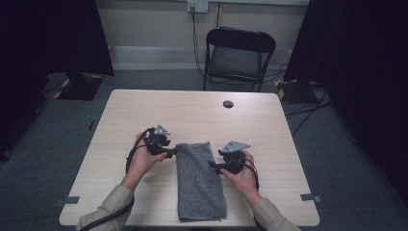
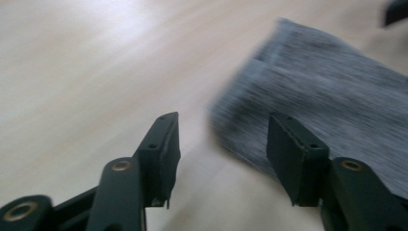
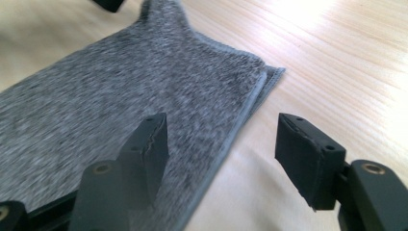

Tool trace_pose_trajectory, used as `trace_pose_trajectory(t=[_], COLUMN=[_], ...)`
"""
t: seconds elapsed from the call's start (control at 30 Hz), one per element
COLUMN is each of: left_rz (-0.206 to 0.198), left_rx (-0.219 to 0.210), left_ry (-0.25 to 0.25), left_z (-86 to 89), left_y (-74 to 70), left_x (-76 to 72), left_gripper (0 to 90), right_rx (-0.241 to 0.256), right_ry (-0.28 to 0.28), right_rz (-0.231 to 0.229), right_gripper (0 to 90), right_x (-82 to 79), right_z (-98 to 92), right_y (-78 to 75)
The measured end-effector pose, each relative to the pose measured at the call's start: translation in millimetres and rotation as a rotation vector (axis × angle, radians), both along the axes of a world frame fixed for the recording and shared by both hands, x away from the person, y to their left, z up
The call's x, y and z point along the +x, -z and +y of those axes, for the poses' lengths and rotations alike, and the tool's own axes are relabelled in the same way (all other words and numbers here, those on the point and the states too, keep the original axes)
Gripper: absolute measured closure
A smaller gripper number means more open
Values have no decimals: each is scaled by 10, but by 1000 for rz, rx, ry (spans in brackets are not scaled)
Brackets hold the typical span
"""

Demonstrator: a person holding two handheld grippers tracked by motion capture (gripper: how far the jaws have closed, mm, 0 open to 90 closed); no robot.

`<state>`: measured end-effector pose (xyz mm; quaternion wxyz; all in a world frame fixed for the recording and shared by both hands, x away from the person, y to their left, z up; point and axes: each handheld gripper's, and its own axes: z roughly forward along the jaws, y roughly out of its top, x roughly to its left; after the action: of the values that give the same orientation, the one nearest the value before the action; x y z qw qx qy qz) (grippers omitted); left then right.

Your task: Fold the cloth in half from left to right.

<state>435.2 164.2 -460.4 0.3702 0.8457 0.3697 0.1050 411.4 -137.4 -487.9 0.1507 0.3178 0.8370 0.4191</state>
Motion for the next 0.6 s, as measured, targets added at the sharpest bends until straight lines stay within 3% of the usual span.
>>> trace_pose_trajectory(t=[0.1,0.17,0.23,0.3,0.33,0.4,0.47,0.5,0.57,0.6], left_rz=[17,22,57,34,29,65,52,61,82,97], left_rx=[-58,-44,-22,6,10,1,8,-21,-139,-174], left_ry=[49,78,117,146,151,147,162,161,182,175], left_z=[-67,-135,-222,-272,-276,-264,-246,-216,-133,-88], left_y=[30,90,178,259,259,240,233,222,199,187], left_x=[-232,-345,-437,-499,-511,-506,-498,-491,-468,-456], left_gripper=[465,469,477,497,540,752,832,839,844,843], right_rx=[-21,-26,-26,-31,-35,-35,-38,-40,-47,-47], right_ry=[-19,-38,-57,-71,-77,-87,-88,-87,-88,-90], right_rz=[14,9,8,6,7,10,12,11,10,14], right_gripper=[358,358,359,359,358,355,354,354,356,355], right_x=[-117,-206,-287,-339,-356,-378,-385,-387,-389,-389], right_z=[-45,-51,-36,-9,5,25,30,28,17,11], right_y=[-1,-5,-16,-20,-14,-1,15,22,42,55])
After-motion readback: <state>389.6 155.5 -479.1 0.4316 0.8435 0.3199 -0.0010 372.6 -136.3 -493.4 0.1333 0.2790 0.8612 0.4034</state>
